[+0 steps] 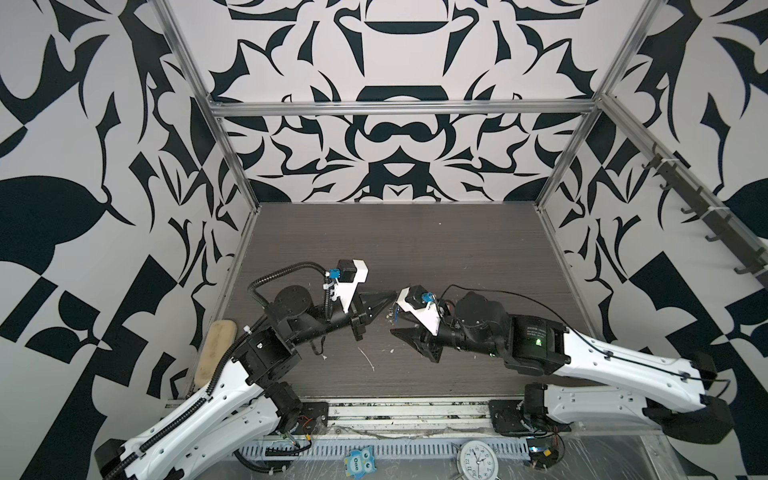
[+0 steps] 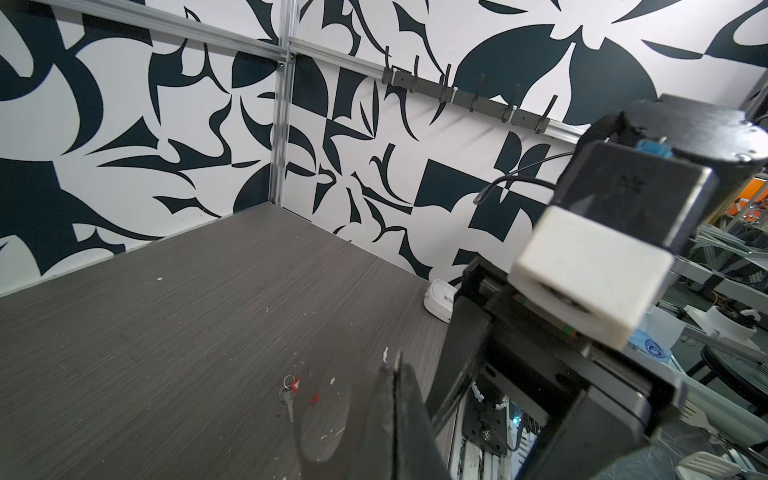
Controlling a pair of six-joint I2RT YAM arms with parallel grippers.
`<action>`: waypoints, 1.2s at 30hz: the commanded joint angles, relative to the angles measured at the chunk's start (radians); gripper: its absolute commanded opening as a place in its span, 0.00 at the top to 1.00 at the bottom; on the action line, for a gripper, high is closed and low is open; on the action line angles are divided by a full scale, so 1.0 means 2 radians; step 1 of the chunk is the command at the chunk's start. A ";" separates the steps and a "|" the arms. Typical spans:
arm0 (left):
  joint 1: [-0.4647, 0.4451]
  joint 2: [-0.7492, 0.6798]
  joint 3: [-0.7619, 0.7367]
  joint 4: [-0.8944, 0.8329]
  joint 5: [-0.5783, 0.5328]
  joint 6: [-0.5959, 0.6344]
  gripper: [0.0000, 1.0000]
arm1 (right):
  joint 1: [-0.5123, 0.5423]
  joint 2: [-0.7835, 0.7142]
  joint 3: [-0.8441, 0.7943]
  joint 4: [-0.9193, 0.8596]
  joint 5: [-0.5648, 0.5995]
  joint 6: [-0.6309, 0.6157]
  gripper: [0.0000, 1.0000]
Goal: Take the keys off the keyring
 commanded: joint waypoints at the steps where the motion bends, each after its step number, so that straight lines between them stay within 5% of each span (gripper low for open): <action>1: -0.002 -0.008 -0.004 0.014 0.010 0.003 1.00 | 0.001 -0.008 0.005 0.024 0.018 -0.012 0.58; 36: -0.002 -0.082 -0.080 0.111 0.043 0.032 1.00 | 0.001 -0.134 -0.104 0.155 -0.004 -0.040 0.54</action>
